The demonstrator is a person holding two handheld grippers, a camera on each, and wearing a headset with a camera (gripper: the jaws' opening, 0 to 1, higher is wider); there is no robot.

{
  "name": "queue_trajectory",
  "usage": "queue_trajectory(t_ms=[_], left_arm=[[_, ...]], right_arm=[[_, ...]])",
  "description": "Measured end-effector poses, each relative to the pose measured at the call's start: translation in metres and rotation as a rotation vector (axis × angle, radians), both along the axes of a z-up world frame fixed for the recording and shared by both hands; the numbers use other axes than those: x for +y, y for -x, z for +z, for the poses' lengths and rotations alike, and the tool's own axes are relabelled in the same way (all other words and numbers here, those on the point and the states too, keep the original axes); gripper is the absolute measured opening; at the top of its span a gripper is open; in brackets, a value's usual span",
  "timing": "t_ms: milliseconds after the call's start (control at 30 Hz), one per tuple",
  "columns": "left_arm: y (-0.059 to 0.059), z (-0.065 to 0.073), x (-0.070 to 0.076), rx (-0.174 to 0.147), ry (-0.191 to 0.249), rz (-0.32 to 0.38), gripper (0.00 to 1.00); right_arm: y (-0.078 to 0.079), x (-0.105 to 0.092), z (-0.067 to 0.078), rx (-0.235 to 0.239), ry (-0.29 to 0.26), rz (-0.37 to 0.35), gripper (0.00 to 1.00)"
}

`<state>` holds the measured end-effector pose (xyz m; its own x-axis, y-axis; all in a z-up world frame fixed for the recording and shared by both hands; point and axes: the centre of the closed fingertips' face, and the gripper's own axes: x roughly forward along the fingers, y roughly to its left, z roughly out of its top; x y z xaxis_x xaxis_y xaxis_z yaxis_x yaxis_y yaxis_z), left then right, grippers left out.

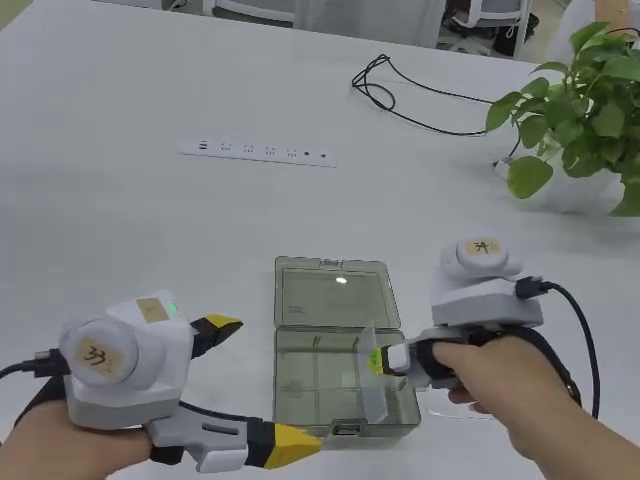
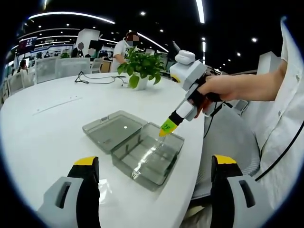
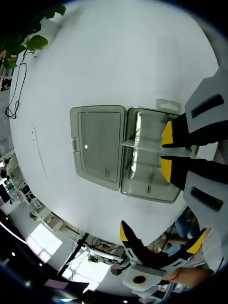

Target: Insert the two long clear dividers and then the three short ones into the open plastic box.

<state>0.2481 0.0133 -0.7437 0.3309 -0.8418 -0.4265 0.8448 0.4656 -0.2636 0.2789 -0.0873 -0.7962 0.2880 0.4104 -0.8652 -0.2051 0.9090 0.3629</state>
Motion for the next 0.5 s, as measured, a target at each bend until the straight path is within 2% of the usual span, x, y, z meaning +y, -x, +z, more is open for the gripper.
queue_trajectory(t_ms=[500], left_arm=[[0.000, -0.002, 0.000, 0.001, -0.010, -0.006, 1.00]], right_arm=[[0.000, 0.002, -0.012, 0.008, -0.014, 0.056, 0.09]])
